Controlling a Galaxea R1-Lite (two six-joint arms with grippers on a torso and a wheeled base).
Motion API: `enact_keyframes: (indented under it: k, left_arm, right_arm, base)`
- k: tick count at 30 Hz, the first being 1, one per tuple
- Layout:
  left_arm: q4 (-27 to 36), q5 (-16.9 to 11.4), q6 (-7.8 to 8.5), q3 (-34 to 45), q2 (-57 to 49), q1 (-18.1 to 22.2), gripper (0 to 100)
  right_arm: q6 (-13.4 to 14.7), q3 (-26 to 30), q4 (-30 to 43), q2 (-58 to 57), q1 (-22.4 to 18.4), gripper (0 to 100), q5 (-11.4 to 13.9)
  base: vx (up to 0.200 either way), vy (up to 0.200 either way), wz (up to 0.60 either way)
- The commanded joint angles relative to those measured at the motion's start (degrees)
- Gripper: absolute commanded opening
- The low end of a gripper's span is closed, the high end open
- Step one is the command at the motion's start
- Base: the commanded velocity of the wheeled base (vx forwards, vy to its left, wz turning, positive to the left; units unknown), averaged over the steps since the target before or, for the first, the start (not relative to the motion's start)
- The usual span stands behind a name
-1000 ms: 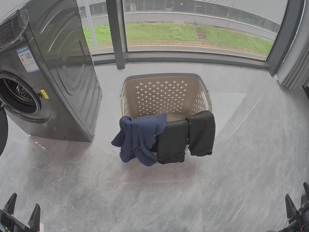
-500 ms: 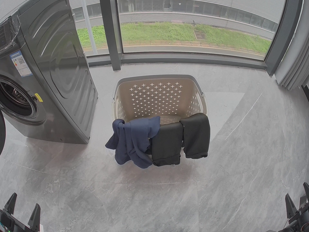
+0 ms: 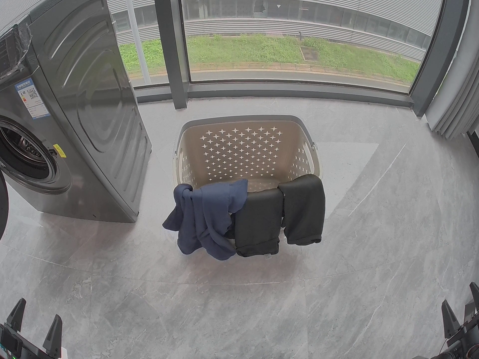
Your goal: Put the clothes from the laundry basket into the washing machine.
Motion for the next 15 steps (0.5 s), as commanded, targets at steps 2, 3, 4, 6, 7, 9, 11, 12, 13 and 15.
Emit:
enact_keyframes:
  k: [2, 3, 4, 6, 7, 9, 11, 12, 13, 15]
  left_arm:
    - [0.0, 0.0, 0.0, 0.8, -0.7, 0.0, 100]
    - [0.0, 0.0, 0.0, 0.8, -0.7, 0.0, 100]
    - [0.0, 0.0, 0.0, 0.8, -0.7, 0.0, 100]
    - [0.0, 0.0, 0.0, 0.8, -0.7, 0.0, 100]
    - [0.0, 0.0, -0.09, 0.8, -0.7, 0.0, 100]
    - [0.0, 0.0, -0.09, 0.8, -0.7, 0.0, 100]
    - [0.0, 0.0, 0.0, 0.8, -0.7, 0.0, 100]
    - [0.0, 0.0, -0.09, 0.8, -0.7, 0.0, 100]
    - [0.0, 0.0, -0.09, 0.8, -0.7, 0.0, 100]
    - [0.0, 0.0, -0.09, 0.8, -0.7, 0.0, 100]
  right_arm:
    - [0.0, 1.0, 0.0, -0.9, -0.1, 100, 0.0]
    - [0.0, 1.0, 0.0, -0.9, -0.1, 100, 0.0]
    - [0.0, 1.0, 0.0, -0.9, 0.0, 100, 0.0]
    - [0.0, 1.0, 0.0, -0.9, 0.0, 100, 0.0]
    - [0.0, 1.0, 0.0, -0.9, 0.0, 100, 0.0]
    - [0.0, 1.0, 0.0, -0.9, -0.1, 100, 0.0]
    - [0.0, 1.0, 0.0, -0.9, 0.0, 100, 0.0]
    - [0.0, 1.0, 0.0, -0.9, 0.0, 100, 0.0]
    - [0.0, 1.0, 0.0, -0.9, 0.0, 100, 0.0]
    - [0.0, 1.0, -0.1, -0.9, 0.0, 100, 0.0]
  base:
    - [0.0, -0.2, 0.0]
    - [0.0, -0.2, 0.0]
    - [0.0, -0.2, 0.0]
    - [0.0, -0.2, 0.0]
    - [0.0, -0.2, 0.0]
    - [0.0, -0.2, 0.0]
    - [0.0, 0.0, 0.0]
    - [0.0, 0.0, 0.0]
    - [0.0, 0.0, 0.0]
    - [0.0, 0.0, 0.0]
